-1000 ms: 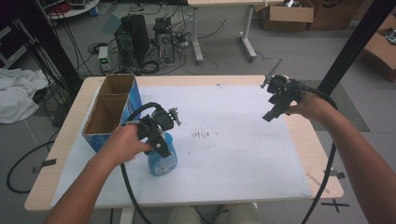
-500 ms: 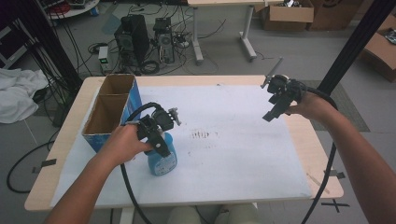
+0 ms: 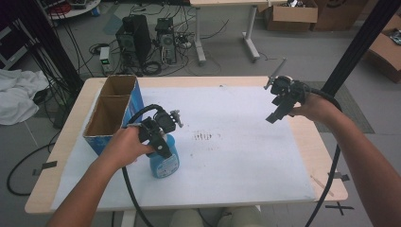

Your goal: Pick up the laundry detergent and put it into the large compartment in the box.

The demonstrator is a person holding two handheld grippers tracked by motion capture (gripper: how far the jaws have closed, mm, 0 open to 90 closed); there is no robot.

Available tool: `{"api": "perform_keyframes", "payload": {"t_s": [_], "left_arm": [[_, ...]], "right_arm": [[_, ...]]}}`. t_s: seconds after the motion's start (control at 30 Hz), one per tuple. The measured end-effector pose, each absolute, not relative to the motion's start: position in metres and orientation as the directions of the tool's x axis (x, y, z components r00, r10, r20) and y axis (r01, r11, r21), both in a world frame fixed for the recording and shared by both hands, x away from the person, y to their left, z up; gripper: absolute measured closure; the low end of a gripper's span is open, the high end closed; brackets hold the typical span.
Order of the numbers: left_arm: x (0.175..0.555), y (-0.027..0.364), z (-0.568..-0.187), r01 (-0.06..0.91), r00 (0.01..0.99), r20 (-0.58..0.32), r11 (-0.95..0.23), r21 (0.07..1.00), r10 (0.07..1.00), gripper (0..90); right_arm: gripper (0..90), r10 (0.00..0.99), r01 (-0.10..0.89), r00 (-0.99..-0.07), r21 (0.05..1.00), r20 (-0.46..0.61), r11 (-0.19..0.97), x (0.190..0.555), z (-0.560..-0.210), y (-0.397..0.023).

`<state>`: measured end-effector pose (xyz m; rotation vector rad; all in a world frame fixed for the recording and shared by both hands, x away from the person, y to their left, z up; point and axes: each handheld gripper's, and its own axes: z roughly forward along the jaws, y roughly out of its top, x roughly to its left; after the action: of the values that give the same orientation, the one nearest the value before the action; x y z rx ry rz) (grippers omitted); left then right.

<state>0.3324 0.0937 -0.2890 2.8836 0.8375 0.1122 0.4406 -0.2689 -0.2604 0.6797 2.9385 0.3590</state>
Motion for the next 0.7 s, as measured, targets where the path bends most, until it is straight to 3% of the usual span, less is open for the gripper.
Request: {"api": "perform_keyframes", "payload": {"t_s": [0.47, 0.57, 0.7], "left_arm": [[0.330, 0.096, -0.281, 0.535, 0.837, 0.027, -0.826, 0.178, 0.547, 37.9], [0.329, 0.100, -0.264, 0.560, 0.819, -0.003, -0.798, 0.222, 0.574, 38.0], [0.327, 0.101, -0.239, 0.579, 0.800, 0.021, -0.782, 0.229, 0.599, 38.0]], "right_arm": [[19.2, 0.444, 0.420, -0.895, 0.250, -0.046, 0.872, 0.442, -0.261, -0.269], [19.2, 0.447, 0.423, -0.894, 0.253, -0.044, 0.870, 0.441, -0.261, -0.270], [19.3, 0.445, 0.421, -0.895, 0.253, -0.043, 0.871, 0.441, -0.261, -0.270]]}}
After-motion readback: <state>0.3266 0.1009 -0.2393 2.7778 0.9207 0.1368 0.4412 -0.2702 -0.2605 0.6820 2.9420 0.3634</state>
